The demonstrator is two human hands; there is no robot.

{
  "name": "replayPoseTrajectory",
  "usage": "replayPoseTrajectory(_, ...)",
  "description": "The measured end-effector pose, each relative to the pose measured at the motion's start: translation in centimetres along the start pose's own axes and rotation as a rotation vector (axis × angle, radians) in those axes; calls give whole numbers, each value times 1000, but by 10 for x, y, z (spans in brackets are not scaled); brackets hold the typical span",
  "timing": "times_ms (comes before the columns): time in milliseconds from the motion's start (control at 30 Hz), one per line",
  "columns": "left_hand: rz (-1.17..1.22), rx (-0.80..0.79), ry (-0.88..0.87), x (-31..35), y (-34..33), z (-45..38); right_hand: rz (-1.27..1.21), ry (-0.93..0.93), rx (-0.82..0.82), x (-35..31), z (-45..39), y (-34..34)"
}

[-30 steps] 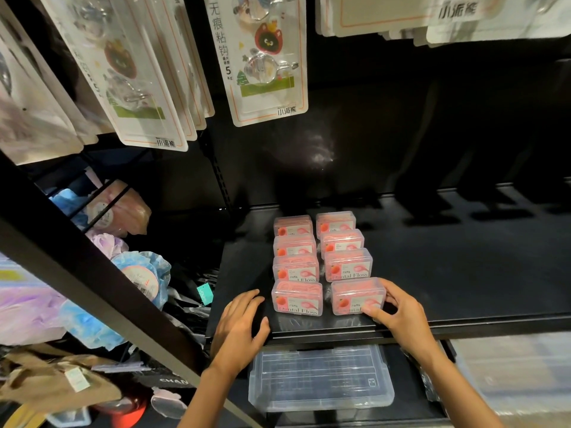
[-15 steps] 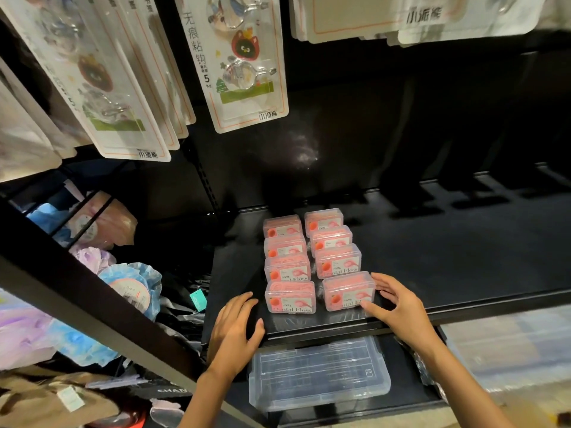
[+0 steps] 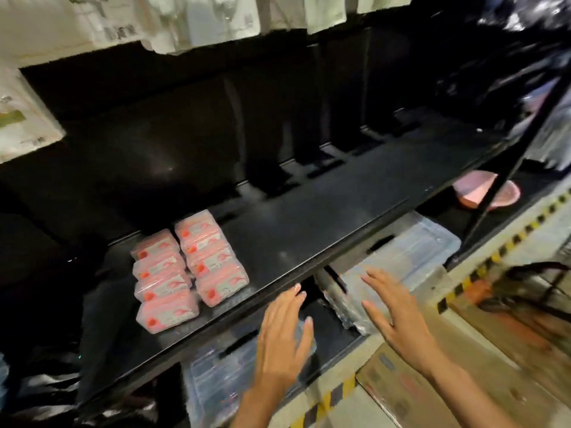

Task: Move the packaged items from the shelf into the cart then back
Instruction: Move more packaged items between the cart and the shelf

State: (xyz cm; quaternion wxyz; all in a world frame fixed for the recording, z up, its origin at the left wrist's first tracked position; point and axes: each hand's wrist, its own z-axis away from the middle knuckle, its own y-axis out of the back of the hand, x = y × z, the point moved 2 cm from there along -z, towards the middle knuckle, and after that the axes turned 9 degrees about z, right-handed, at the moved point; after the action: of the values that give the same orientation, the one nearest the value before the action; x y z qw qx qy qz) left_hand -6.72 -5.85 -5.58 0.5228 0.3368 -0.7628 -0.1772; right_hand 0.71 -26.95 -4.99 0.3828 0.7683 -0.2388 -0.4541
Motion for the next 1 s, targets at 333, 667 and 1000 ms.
replayPoseTrajectory(333, 282, -441, -78, 189, -229, 6, 32, -569, 121, 162, 207, 163)
replayPoseTrajectory(667, 312, -669, -246, 319, -363, -3, 11, -828, 392, 249, 292, 264)
replayPoseTrajectory(1000, 463, -772, -180, 391, -497, -90, -18, -978, 565, 380, 265, 313)
